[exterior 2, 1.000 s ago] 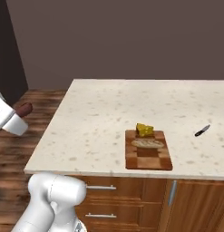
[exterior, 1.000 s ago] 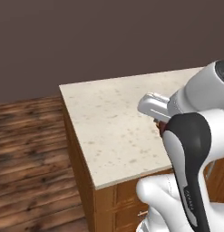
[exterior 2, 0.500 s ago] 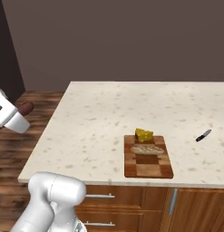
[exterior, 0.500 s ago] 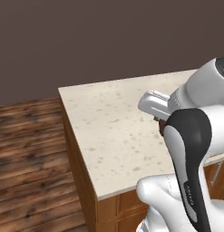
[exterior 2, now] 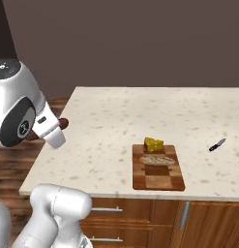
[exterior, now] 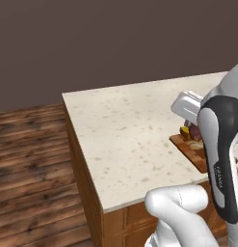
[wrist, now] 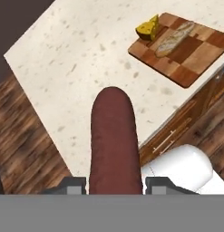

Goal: Retrieve the sausage and cheese from the fridge and place them on the cutting board on the counter.

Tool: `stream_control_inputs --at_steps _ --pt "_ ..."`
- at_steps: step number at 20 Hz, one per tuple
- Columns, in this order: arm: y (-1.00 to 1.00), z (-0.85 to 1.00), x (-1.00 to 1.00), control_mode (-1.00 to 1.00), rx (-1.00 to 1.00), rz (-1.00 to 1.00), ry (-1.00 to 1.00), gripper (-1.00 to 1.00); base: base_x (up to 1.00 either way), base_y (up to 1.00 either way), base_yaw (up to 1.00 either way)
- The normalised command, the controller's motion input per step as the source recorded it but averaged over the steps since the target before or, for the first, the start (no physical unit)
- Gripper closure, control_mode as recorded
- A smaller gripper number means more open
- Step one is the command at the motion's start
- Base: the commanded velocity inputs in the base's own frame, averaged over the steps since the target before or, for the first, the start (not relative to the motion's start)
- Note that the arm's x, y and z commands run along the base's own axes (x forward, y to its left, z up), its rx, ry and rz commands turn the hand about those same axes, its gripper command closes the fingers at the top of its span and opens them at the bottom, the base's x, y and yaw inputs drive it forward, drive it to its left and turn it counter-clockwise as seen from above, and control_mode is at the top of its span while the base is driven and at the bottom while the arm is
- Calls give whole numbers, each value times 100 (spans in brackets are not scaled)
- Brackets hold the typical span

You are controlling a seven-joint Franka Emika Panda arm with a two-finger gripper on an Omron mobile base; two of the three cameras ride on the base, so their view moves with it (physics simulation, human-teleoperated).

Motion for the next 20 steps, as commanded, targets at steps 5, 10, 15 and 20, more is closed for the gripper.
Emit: stream_control_inputs --at_steps 5,10,15,20 --pt "-81 -43 66 -100 13 -23 19 100 0 0 0" --pt "-31 -45 70 -100 0 -36 8 100 0 0 0" --pt "-54 -38 68 -100 -10 -29 20 100 0 0 0" --pt "-66 -14 70 -100 0 -17 26 100 0 0 0"
